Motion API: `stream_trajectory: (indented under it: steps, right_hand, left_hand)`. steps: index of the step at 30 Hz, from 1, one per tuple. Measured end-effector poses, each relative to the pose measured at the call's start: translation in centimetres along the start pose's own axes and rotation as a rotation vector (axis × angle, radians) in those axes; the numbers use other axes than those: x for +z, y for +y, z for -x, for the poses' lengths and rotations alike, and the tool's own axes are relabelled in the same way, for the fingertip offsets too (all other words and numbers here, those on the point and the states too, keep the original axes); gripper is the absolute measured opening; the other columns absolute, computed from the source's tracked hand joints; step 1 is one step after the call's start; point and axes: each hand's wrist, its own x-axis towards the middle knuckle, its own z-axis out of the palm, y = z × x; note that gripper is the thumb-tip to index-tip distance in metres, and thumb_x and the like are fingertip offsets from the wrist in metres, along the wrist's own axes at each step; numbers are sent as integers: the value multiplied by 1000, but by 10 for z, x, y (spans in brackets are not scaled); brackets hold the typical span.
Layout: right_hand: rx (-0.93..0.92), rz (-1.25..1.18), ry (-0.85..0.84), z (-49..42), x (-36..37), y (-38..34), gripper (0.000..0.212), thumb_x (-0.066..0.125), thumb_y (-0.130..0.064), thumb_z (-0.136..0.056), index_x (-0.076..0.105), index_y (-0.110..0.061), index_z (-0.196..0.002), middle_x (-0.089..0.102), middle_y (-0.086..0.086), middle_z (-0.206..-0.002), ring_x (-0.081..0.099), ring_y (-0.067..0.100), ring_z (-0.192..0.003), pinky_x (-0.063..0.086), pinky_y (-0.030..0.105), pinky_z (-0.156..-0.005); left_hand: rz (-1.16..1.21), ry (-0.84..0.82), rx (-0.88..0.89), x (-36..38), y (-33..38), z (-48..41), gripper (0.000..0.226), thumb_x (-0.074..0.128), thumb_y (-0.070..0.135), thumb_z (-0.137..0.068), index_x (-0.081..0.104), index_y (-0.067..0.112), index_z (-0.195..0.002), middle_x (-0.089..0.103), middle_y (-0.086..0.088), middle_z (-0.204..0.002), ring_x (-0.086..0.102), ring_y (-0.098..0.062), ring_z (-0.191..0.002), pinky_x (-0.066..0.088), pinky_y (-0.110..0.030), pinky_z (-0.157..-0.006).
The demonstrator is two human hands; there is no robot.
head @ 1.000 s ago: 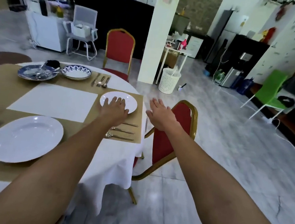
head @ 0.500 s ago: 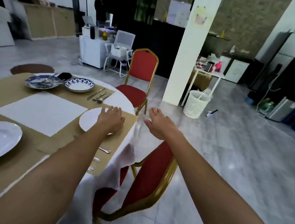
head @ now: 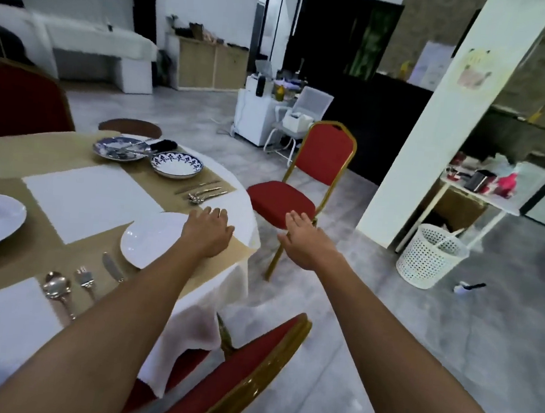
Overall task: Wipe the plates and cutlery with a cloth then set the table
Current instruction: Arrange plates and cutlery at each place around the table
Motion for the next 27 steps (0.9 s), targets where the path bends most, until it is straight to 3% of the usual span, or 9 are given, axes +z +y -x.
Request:
stream_trajectory:
  steps: [11,18,22,27]
  right_hand:
    - [-225,-11,-67,-139,-13,82,60,21,-42,-104,4,-12,-154,2,0,-163,1,19,-149,16,47,-117]
    - [-405,6,-58,-240,-7,111,60,22,-40,-105,9,-9,-154,6,4,-163,4,22,-149,20,45,-116]
    - [-508,0,-41,-302,-12,130,60,23,-39,-105,7,-9,-154,3,5,-163,2,21,-149,19,45,-117]
    - [-686,10,-4,-368,-27,135,58,23,-37,-105,8,-9,-154,4,5,-163,2,21,-149,20,47,-117]
  left_hand:
    - [48,1,-231,11,52,-110,44,24,33,-100,38,7,-133,46,-8,-136,33,-24,-133,29,-42,-103]
    - [-18,-12,-413,18,48,-166,50,25,35,-100,33,6,-140,38,-10,-147,32,-26,-136,27,-43,-107]
    - [7,6,-581,11,42,-212,44,25,35,-100,38,11,-134,43,-8,-141,37,-25,-132,28,-43,-107]
    - [-6,3,-683,6,65,-261,52,20,36,-102,25,8,-145,30,-9,-151,24,-26,-141,23,-42,-110]
